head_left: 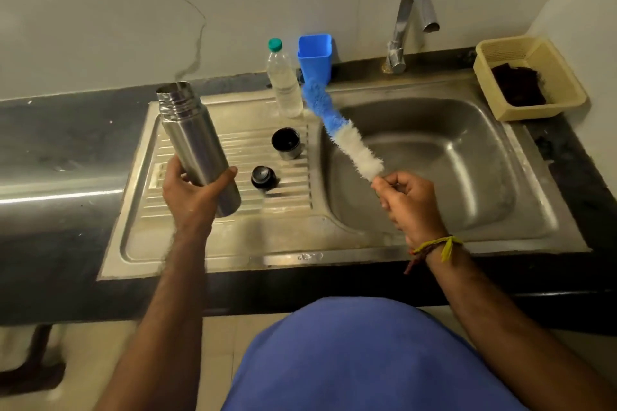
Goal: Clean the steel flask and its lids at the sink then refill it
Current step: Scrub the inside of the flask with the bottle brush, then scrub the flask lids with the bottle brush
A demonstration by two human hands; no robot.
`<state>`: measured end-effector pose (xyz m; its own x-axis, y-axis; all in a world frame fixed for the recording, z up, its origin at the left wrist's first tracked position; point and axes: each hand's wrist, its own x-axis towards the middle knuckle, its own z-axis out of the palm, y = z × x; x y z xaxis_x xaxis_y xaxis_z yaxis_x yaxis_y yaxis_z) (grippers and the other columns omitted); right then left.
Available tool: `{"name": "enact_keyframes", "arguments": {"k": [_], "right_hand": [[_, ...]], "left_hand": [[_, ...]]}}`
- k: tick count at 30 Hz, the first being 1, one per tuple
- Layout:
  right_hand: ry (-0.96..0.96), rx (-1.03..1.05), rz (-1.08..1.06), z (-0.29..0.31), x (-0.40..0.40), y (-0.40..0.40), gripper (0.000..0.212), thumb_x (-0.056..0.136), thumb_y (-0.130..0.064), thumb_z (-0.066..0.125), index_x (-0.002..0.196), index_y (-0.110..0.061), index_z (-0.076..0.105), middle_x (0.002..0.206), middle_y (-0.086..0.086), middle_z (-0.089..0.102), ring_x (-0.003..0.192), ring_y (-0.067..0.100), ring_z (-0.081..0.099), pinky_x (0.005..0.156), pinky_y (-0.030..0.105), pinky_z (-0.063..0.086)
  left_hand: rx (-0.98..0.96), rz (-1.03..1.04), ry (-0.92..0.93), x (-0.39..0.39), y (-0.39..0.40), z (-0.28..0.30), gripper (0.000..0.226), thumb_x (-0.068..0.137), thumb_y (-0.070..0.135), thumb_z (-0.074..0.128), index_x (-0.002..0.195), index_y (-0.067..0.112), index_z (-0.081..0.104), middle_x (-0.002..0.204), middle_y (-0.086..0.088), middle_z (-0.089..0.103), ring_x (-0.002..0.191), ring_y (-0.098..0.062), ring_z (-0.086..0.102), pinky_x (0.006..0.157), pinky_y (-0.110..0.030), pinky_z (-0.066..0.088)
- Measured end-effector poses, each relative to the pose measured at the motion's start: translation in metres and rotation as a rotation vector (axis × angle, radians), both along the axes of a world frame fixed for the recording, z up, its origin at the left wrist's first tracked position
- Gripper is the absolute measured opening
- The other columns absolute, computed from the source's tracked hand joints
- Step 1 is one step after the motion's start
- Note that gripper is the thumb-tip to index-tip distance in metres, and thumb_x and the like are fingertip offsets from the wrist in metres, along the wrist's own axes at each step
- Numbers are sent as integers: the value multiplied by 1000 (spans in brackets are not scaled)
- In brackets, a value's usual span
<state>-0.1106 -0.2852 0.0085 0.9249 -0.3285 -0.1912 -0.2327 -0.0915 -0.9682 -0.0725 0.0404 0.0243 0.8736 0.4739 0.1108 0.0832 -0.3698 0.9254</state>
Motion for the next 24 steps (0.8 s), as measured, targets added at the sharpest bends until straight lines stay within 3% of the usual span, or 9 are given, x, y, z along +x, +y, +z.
{"name": "enact_keyframes", "arguments": {"k": [2,7,17,21,23,24], "right_hand": [[14,-13,37,-6,1,12,27,93,-14,69,74,4,62,52,3,51,33,1,37,37,9,28],[44,-52,53,-11,7,33,25,93,-17,69,75,0,63,52,0,53,34,2,41,37,10,29],[90,-111,7,-21,1,42,27,93,-20,70,69,-10,63,50,-3,54,34,1,41,37,13,31],[112,-114,-4,-25,-4,41,27,92,-23,70,71,-6,65,51,0,53,34,2,40,36,13,30],[114,-107,-1,-27,-6,40,27,93,-22,70,74,-3,66,52,0,53,34,2,41,36,13,31],[115,-102,-3,-28,-6,40,27,93,-21,70,74,-2,66,52,1,53,34,2,40,36,13,31]], "left_hand": [[16,5,19,0,11,-13,68,64,21,96,119,11,57,106,3,64,88,-5,61,81,-38,60],[-12,-5,39,5,15,-34,73,66,12,93,124,16,50,110,2,61,96,-11,60,76,-16,54],[-64,-74,108,11,33,-60,76,67,24,93,126,36,47,122,6,64,114,-17,62,98,-46,56],[-41,-62,143,2,29,-66,95,66,31,94,142,31,38,134,3,58,123,-17,56,105,-37,48],[19,90,122,-13,18,-64,102,64,40,95,144,20,35,137,-3,51,124,-19,50,106,-33,44],[62,179,77,-23,11,-63,94,64,42,94,137,14,40,131,-5,52,118,-20,51,102,-35,46]]}}
